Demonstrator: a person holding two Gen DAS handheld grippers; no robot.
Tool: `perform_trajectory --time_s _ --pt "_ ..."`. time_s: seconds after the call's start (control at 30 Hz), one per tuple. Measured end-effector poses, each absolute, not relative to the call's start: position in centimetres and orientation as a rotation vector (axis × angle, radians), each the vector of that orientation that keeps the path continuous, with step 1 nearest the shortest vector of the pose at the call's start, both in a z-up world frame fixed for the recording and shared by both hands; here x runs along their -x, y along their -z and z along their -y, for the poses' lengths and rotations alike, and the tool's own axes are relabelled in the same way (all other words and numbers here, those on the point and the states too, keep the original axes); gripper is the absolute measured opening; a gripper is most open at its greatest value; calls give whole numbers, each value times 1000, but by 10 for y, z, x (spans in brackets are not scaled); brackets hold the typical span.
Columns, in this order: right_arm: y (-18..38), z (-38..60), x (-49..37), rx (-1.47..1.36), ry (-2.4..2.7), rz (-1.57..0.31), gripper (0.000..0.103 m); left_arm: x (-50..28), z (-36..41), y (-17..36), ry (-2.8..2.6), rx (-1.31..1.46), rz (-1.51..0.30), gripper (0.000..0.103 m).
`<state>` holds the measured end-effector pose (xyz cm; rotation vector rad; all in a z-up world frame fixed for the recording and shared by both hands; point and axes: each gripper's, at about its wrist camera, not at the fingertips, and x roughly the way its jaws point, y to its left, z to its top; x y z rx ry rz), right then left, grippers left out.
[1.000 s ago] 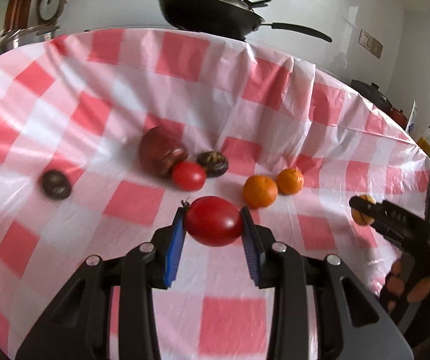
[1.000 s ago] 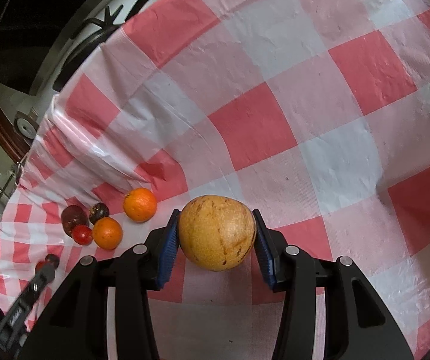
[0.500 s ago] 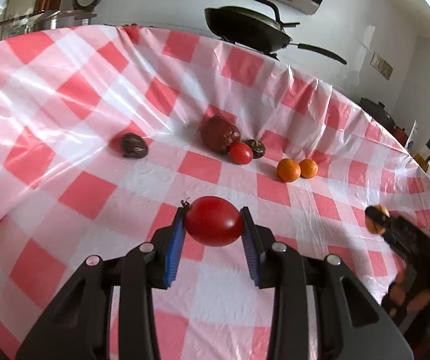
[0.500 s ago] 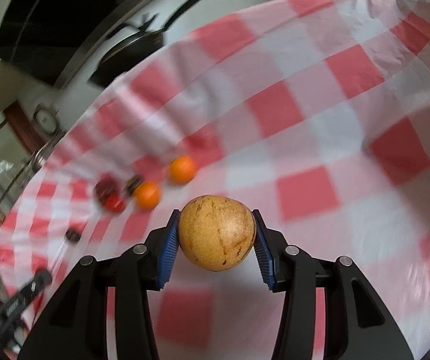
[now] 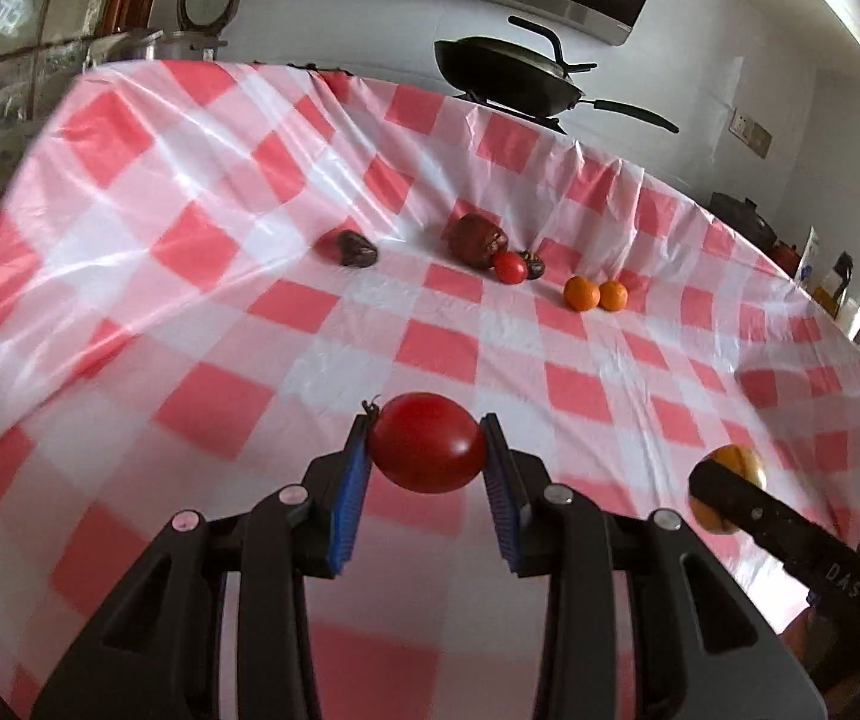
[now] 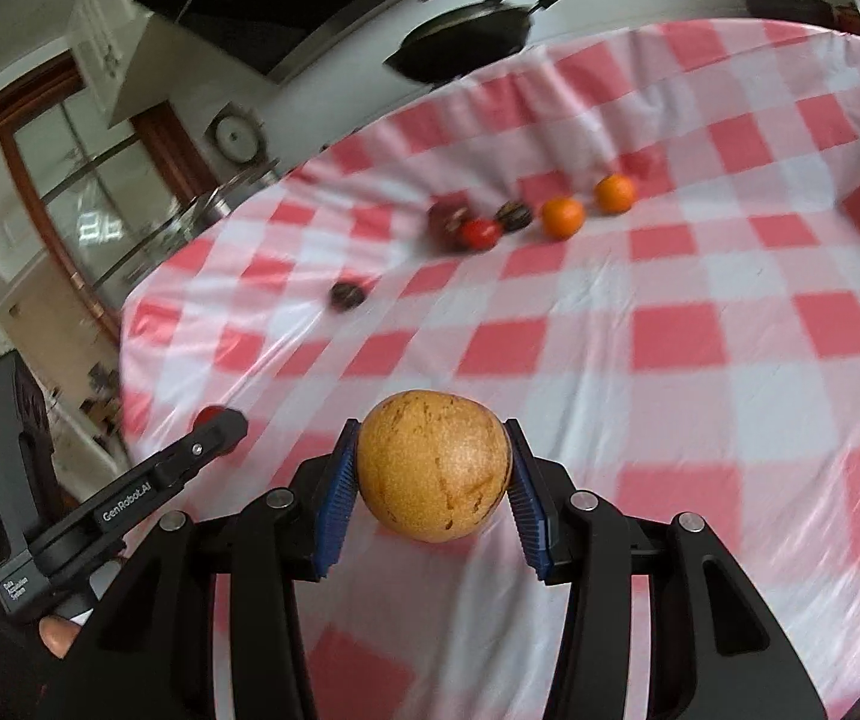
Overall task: Organize fruits
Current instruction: 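Carry the tomato and yellow-brown fruit in both tools over the white box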
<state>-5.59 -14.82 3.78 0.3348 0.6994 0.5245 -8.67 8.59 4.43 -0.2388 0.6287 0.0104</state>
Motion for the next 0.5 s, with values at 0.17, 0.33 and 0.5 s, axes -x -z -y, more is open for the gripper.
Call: perform_trajectory --time_s 0.17,0.33,0.5 --pt "-35 121 85 -295 -601 -724 46 116 -99 -51 -44 175 -608 36" --pt "-34 97 104 -250 -657 -746 46 140 -119 -48 -69 172 -620 37" --pt "-37 72 121 -203 -718 -760 46 155 -133 -41 -89 163 -640 37"
